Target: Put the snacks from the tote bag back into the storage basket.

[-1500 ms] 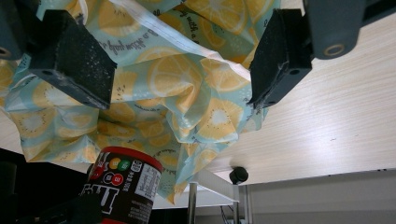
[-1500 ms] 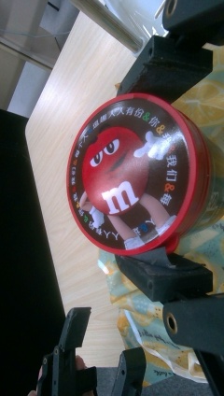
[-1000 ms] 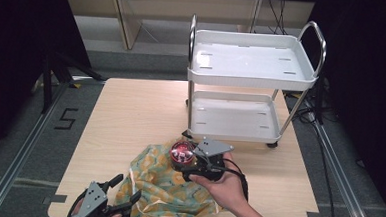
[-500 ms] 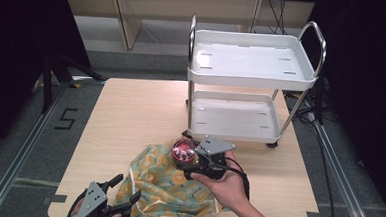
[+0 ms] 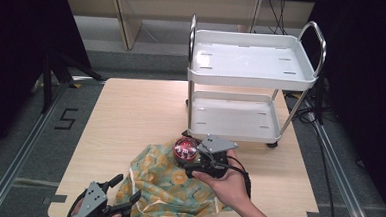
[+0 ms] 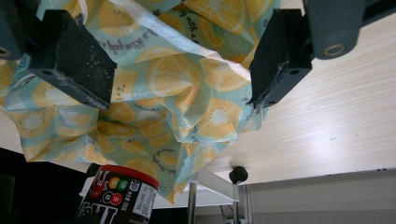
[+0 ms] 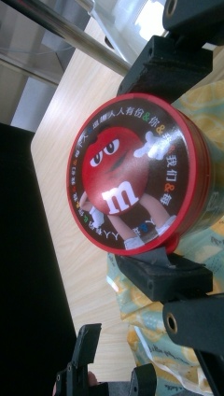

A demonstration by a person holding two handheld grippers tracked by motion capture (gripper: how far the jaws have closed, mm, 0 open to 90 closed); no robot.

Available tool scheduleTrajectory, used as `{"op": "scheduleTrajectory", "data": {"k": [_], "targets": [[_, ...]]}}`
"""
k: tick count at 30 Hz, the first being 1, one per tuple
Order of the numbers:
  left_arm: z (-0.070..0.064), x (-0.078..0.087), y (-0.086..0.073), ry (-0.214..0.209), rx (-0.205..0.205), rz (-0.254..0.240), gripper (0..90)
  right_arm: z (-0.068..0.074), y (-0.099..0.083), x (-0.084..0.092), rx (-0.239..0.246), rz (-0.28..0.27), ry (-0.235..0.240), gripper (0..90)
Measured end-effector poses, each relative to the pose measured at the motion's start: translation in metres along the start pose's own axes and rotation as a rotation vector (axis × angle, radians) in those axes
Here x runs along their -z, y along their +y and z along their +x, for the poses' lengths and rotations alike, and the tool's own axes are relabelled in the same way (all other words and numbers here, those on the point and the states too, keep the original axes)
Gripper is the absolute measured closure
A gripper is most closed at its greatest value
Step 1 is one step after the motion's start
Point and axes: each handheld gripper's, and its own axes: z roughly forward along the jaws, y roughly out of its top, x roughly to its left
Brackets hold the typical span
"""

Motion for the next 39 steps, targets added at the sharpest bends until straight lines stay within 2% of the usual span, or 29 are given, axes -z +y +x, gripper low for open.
{"op": "scheduleTrajectory", "data": {"k": [1,10,12,16,21,23,29,30,32,34,36,39], "targets": [[0.0001,0.0,0.0,0.0,-0.002,0.0,21.5,-0.0013,-0.0001,-0.0001,0.016,-0.011,-0.009,26.1],[0.0002,-0.0001,0.0,-0.001,0.0,-0.001,21.5,-0.003,0.0007,0.0017,0.017,-0.011,-0.017,26.1],[0.0002,0.0003,0.0,-0.001,-0.003,0.002,21.5,-0.002,0.0012,0.0026,-0.004,-0.012,-0.021,26.1],[0.0,0.0001,0.0001,-0.001,-0.002,0.0,21.5,-0.0038,0.0019,0.0029,0.013,-0.021,-0.024,26.1],[0.0003,0.0002,0.0,0.0,-0.002,0.001,21.5,-0.005,0.0031,0.005,-0.005,-0.009,-0.02,26.1],[0.0004,0.0002,0.0002,0.002,0.0,-0.002,21.5,-0.0061,0.0033,0.0051,0.008,-0.02,-0.037,26.1],[0.0006,0.0003,0.0002,0.003,0.002,-0.002,21.5,-0.0079,0.0045,0.0059,0.011,-0.018,-0.032,26.1],[0.0006,0.0001,0.0001,0.002,0.002,-0.003,21.5,-0.0072,0.005,0.0062,-0.007,-0.009,-0.025,26.1],[0.0005,0.0,0.0001,0.001,0.003,-0.003,21.5,-0.0084,0.0054,0.0061,0.008,-0.024,-0.043,26.1],[0.0004,0.0004,0.0002,0.003,0.002,0.0,21.5,-0.0079,0.0056,0.0062,-0.006,-0.014,-0.03,26.1],[0.0003,0.0002,0.0002,0.002,0.002,-0.001,21.5,-0.0094,0.0061,0.0067,0.011,-0.019,-0.04,26.1],[0.0003,0.0001,0.0001,0.0,0.0,-0.001,21.5,-0.0095,0.006,0.0061,-0.006,-0.02,-0.044,26.1]]}}
